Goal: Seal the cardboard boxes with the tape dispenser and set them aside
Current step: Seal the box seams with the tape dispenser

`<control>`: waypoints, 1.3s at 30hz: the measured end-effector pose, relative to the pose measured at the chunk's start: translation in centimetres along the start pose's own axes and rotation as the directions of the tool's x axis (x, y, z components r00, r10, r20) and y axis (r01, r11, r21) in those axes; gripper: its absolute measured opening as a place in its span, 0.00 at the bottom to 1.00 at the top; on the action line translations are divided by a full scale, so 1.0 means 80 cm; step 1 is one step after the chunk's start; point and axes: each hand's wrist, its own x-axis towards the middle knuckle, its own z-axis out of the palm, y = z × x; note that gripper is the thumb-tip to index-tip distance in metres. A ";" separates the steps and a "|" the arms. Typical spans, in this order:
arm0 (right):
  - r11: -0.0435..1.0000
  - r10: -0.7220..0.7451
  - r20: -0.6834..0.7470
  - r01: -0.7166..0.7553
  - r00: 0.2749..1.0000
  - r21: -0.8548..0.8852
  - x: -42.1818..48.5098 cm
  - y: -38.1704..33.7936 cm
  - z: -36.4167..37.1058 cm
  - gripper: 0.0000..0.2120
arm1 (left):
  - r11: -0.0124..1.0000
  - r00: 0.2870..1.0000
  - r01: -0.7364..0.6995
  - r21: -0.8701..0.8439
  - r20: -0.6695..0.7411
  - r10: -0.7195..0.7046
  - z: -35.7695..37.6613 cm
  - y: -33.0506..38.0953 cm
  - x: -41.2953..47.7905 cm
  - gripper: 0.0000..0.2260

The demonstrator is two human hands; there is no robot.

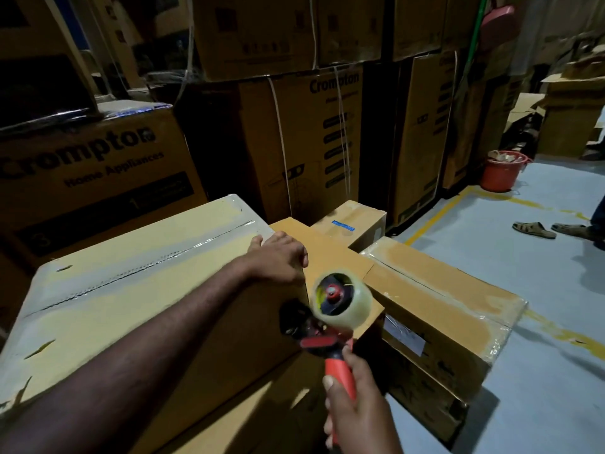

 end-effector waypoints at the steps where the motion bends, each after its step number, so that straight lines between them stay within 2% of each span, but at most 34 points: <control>1: 0.996 0.005 0.000 -0.005 1.000 0.086 0.005 -0.005 -0.007 0.23 | 1.000 1.000 -0.001 -0.027 0.025 0.001 -0.004 -0.001 0.001 0.06; 3: 0.980 -0.020 0.003 0.019 1.000 0.199 0.015 -0.011 -0.020 0.23 | 0.999 0.997 0.001 -0.048 0.083 0.003 -0.010 -0.002 0.007 0.07; 5: 0.960 -0.057 0.000 0.055 0.998 0.276 0.026 -0.019 -0.029 0.23 | 0.999 0.995 -0.029 0.042 0.097 0.025 -0.015 -0.003 0.011 0.11; 8: 0.922 -0.081 -0.014 0.080 0.997 0.378 0.047 -0.028 -0.039 0.21 | 0.973 0.993 -0.118 0.199 0.039 0.112 -0.019 -0.011 0.013 0.15; 11: 0.893 -0.090 -0.016 0.088 0.996 0.442 0.068 -0.037 -0.041 0.19 | 0.960 0.985 -0.169 0.224 0.007 0.172 -0.016 -0.021 0.011 0.17; 16: 0.859 -0.138 -0.027 0.133 0.990 0.494 0.101 -0.054 -0.024 0.13 | 0.957 0.988 -0.085 0.276 -0.097 0.116 0.004 -0.023 0.007 0.18; 19: 0.853 -0.159 -0.031 0.153 0.987 0.499 0.132 -0.064 -0.002 0.12 | 0.970 0.993 -0.004 0.242 -0.114 0.033 0.003 -0.049 0.004 0.17; 23: 0.892 -0.132 -0.057 0.144 0.990 0.430 0.203 -0.068 0.029 0.15 | 0.970 0.992 0.126 0.210 -0.047 -0.118 -0.011 -0.114 0.003 0.17; 26: 0.927 -0.115 -0.017 0.114 0.993 0.357 0.261 -0.073 0.056 0.19 | 0.965 0.987 0.160 0.206 -0.011 -0.161 -0.013 -0.134 0.005 0.17; 34: 0.993 -0.066 0.144 0.051 0.987 0.103 0.354 -0.061 0.149 0.25 | 0.990 0.998 0.067 0.128 -0.024 -0.064 -0.007 -0.125 -0.001 0.17; 39: 0.997 -0.069 0.260 0.059 0.963 0.049 0.386 -0.039 0.167 0.17 | 1.000 1.000 0.011 0.017 -0.013 -0.010 -0.005 -0.129 -0.021 0.18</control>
